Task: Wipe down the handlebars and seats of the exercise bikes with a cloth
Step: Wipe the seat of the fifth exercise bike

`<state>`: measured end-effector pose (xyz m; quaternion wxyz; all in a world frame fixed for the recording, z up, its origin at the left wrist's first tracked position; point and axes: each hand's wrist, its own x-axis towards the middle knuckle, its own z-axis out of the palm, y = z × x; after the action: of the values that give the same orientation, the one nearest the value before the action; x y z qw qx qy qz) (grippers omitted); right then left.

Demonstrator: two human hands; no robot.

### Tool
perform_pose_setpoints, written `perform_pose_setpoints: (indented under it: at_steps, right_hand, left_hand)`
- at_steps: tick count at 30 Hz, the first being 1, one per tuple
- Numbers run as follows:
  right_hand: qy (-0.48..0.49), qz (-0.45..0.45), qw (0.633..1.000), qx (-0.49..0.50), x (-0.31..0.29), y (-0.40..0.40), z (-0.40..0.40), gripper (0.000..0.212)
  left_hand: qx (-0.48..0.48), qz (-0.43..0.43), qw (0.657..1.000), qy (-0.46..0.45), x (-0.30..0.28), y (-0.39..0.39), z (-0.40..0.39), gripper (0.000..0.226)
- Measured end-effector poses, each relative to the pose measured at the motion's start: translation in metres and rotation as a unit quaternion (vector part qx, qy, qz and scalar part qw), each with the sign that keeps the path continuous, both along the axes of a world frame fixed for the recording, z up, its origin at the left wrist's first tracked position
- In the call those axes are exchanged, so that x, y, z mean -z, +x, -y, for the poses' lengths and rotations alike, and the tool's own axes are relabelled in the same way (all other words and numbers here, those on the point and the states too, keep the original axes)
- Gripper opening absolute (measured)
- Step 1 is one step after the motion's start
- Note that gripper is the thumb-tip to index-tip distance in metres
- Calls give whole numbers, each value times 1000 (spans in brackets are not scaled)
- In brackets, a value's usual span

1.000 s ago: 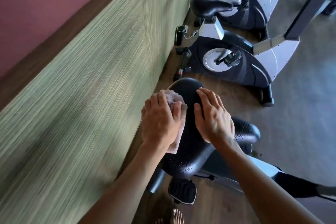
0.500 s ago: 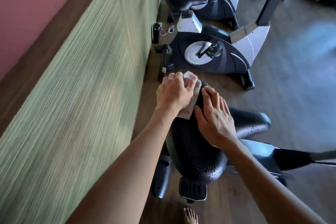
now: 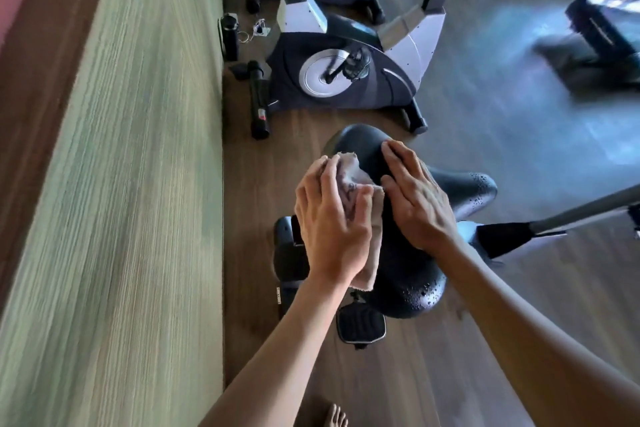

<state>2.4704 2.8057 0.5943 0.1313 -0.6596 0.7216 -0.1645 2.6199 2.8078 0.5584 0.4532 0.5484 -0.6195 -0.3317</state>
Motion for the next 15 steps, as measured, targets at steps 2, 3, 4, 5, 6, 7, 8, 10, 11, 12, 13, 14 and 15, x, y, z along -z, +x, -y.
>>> perform_pose_setpoints:
  at_steps: [2, 3, 4, 5, 6, 7, 8, 10, 11, 12, 13, 14, 15]
  right_hand:
    - [-7, 8, 1000, 0, 2, -1, 0, 69]
    - [-11, 13, 1000, 3, 2, -1, 1, 68]
    - [-14, 19, 1000, 6, 3, -2, 1, 67]
    - [-19, 26, 999, 8, 3, -2, 1, 66]
    - [-23, 33, 999, 9, 3, -2, 1, 65]
    - [-27, 38, 999, 10, 2, -2, 2, 63]
    - [-30, 43, 999, 10, 1, -2, 2, 62]
    - [-33, 46, 998, 8, 0, -3, 3, 59]
    - [-35, 47, 998, 10, -1, -3, 2, 59]
    - [-37, 47, 998, 10, -1, -3, 1, 60]
    - [-38, 44, 998, 7, 0, -2, 1, 61]
    - [-38, 37, 999, 4, 0, -1, 1, 62]
    - [-40, 32, 999, 3, 0, 0, 0, 63]
  left_hand:
    - [14, 25, 1000, 3, -3, -1, 30, 53]
    - [33, 37, 999, 10, -5, -2, 51, 51]
    - [59, 57, 996, 22, -9, -4, 73, 49]
    - [90, 87, 991, 41, -12, -6, 93, 47]
    - [117, 122, 984, 57, -14, -10, 110, 47]
    - [135, 152, 977, 61, -15, -14, 119, 47]
    - [144, 168, 973, 60, -15, -16, 122, 47]
    - [124, 158, 979, 39, -12, -14, 109, 49]
    - [103, 149, 983, 19, -10, -10, 94, 52]
    - [82, 147, 986, -1, -8, -6, 76, 56]
    - [66, 148, 987, -12, -6, -2, 58, 59]
    - [53, 150, 987, -15, -6, 0, 43, 61]
    - [44, 155, 987, -12, -6, 0, 37, 63]
